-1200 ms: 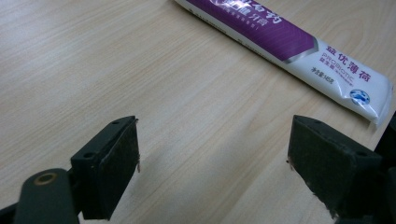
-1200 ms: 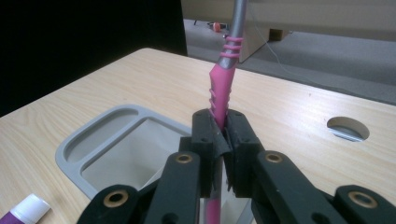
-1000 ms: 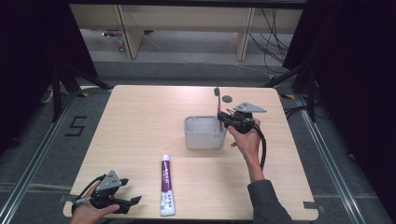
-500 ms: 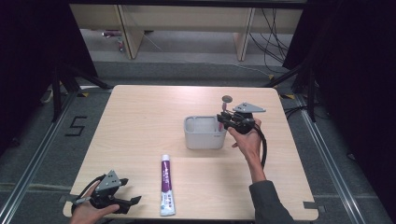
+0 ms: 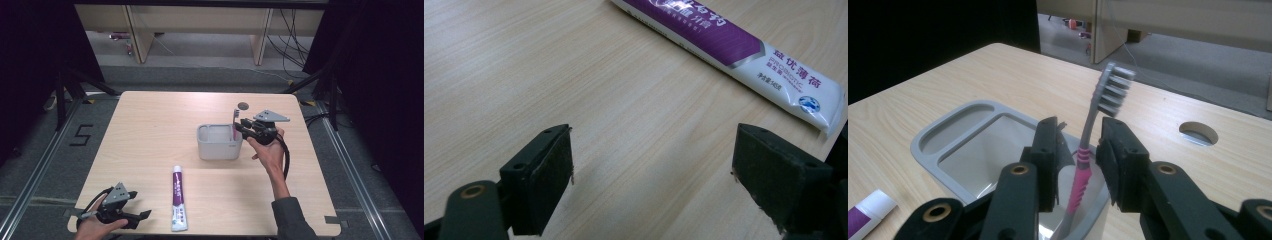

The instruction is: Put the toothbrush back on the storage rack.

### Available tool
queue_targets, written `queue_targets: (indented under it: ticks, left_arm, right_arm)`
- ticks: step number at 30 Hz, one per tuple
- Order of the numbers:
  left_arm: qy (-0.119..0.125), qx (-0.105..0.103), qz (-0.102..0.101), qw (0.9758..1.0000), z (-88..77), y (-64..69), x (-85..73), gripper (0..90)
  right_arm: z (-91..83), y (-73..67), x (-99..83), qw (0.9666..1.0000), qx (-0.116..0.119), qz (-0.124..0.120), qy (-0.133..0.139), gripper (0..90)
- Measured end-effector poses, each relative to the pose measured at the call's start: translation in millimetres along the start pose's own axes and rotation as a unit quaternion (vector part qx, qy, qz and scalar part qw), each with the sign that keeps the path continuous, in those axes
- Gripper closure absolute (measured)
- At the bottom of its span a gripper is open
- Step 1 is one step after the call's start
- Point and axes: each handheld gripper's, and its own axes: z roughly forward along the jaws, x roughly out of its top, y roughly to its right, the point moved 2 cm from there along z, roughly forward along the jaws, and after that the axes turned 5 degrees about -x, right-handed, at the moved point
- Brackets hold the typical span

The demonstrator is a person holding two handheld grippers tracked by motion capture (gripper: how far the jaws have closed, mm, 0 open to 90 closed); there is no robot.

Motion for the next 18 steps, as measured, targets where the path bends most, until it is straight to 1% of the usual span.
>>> queue_targets:
  ticks: [1, 2, 3, 5, 7, 8, 9, 10, 11, 12, 14, 15, 16, 17, 18]
  left_arm:
    - [0.001, 0.0, 0.0, 1.0, 0.1, 0.0, 0.0, 16.0]
    - [0.002, 0.001, -0.001, 1.0, 0.2, 0.1, 0.0, 16.1]
    - [0.002, 0.001, 0.0, 1.0, 0.3, 0.0, 0.0, 16.0]
    - [0.002, 0.001, 0.0, 1.0, 0.4, 0.1, 0.0, 16.1]
    - [0.002, 0.001, -0.001, 1.0, 0.3, 0.1, -0.1, 16.0]
    - [0.002, 0.001, -0.001, 1.0, 0.3, 0.0, -0.1, 16.0]
    - [0.002, 0.001, -0.002, 1.0, 0.1, -0.1, 0.0, 16.0]
    - [0.002, 0.001, -0.002, 1.0, 0.0, -0.1, 0.0, 16.0]
    - [0.003, 0.001, -0.002, 1.0, 0.1, -0.1, 0.0, 16.0]
    - [0.003, 0.001, -0.002, 1.0, 0.0, -0.1, 0.0, 16.0]
    - [0.003, 0.001, -0.002, 1.0, 0.1, -0.2, -0.2, 16.0]
    - [0.004, 0.001, -0.002, 1.0, 0.3, -0.2, -0.3, 16.0]
    - [0.007, 0.002, -0.005, 1.0, 0.9, 0.2, -0.2, 16.0]
    - [0.007, 0.002, -0.005, 1.0, 0.9, 0.2, -0.1, 16.0]
    - [0.007, 0.002, -0.004, 1.0, 0.9, 0.3, -0.1, 16.0]
  right_arm:
    - [-1.2, 0.3, 0.2, 1.0, -0.006, -0.007, 0.004, 69.4]
    - [-1.5, 1.1, 0.5, 0.9999, -0.004, -0.013, 0.005, 69.4]
    - [-2.4, -0.3, 0.4, 1.0, -0.002, -0.004, 0.003, 69.4]
    - [-4.7, 1.1, 1.4, 0.9998, -0.008, -0.017, 0.007, 69.2]
    - [-6.7, -1.6, 1.1, 1.0, -0.002, 0.001, 0.002, 67.3]
    - [-7.7, -1.6, 1.6, 1.0, 0.004, -0.001, 0.004, 66.9]
    - [-9.8, -1.3, 2.1, 1.0, 0.004, -0.006, 0.002, 66.0]
    - [-11.6, -2.4, 2.3, 1.0, 0.006, -0.003, 0.004, 65.3]
    - [-13.6, -3.7, 2.2, 1.0, 0.003, 0.002, 0.005, 64.6]
    - [-16.0, -4.2, 2.2, 1.0, 0.008, 0.001, 0.003, 63.0]
    - [-22.6, -5.3, 1.4, 1.0, 0.002, 0.002, 0.0, 60.4]
    - [-26.5, -6.0, 0.4, 1.0, 0.004, 0.002, -0.001, 59.2]
    - [-28.7, -7.6, -0.6, 0.9999, 0.004, 0.011, -0.002, 58.6]
    - [-32.5, -7.9, -2.2, 1.0, 0.007, 0.002, -0.006, 57.9]
    - [-34.8, -9.0, -3.5, 0.9999, 0.008, 0.003, -0.006, 57.5]
